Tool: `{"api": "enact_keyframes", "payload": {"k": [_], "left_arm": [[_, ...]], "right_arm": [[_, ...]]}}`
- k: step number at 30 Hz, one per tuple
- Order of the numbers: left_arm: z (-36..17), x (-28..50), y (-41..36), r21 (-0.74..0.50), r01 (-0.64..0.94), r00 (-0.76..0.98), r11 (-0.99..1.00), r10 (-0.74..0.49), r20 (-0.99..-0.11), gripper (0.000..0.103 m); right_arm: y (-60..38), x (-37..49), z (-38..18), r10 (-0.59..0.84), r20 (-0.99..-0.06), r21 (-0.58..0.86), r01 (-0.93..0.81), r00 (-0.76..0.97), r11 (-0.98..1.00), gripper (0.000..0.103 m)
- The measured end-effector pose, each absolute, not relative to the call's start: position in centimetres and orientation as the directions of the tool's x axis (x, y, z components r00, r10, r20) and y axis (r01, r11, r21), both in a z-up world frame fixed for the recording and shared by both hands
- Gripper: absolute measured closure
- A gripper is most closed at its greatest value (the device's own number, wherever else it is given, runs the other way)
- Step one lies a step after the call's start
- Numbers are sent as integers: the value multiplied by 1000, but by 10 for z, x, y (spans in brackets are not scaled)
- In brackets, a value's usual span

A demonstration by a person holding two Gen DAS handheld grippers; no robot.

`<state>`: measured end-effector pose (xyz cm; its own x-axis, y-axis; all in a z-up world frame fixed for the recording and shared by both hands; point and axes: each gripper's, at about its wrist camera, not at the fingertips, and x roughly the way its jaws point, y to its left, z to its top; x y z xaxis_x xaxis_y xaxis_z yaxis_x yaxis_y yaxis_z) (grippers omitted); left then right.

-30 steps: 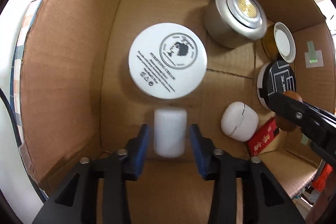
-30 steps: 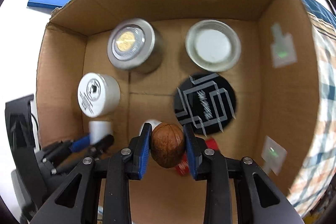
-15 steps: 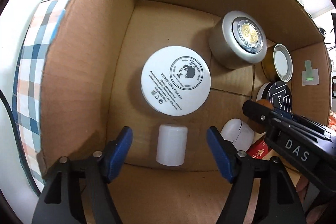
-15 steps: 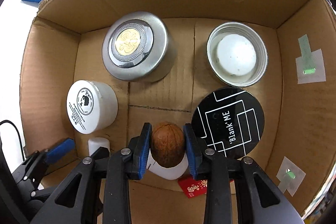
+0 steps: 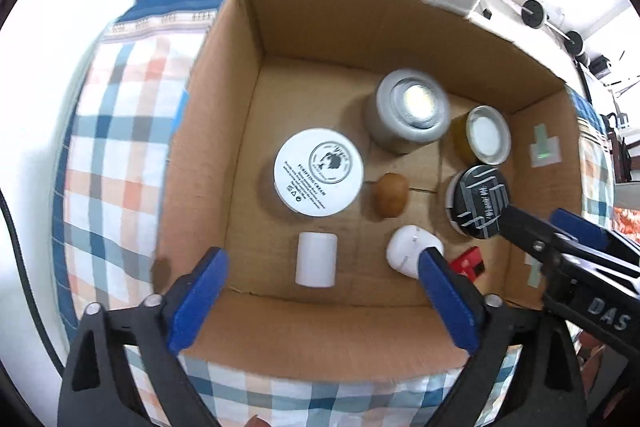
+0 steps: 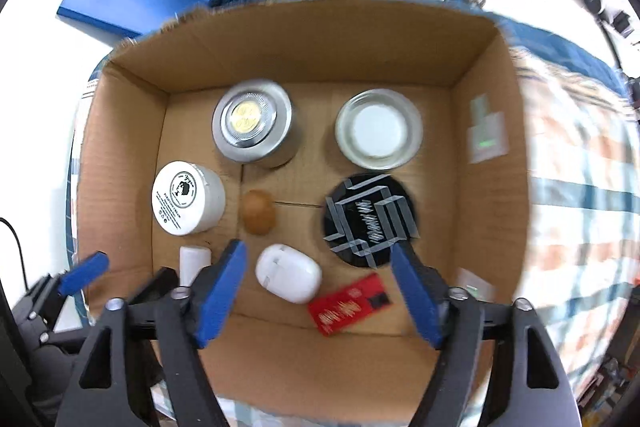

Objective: Organize rigid objects

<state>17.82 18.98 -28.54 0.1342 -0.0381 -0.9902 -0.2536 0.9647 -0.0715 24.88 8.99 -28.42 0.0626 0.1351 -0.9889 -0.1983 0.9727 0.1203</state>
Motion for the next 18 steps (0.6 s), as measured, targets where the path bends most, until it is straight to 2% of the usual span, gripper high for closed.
{"api": "enact_keyframes", "payload": {"k": [4,18], "left_arm": [[-250,176,195,-61,-223,179,973,-20,-984,0],[-137,140,175,-41,-181,376,983,31,-926,0]], "right_arm": [[67,244,-244,121,-988,101,-187,101,977,10],[13,180,-137,146,-969,108,-193,198,975,1]]}}
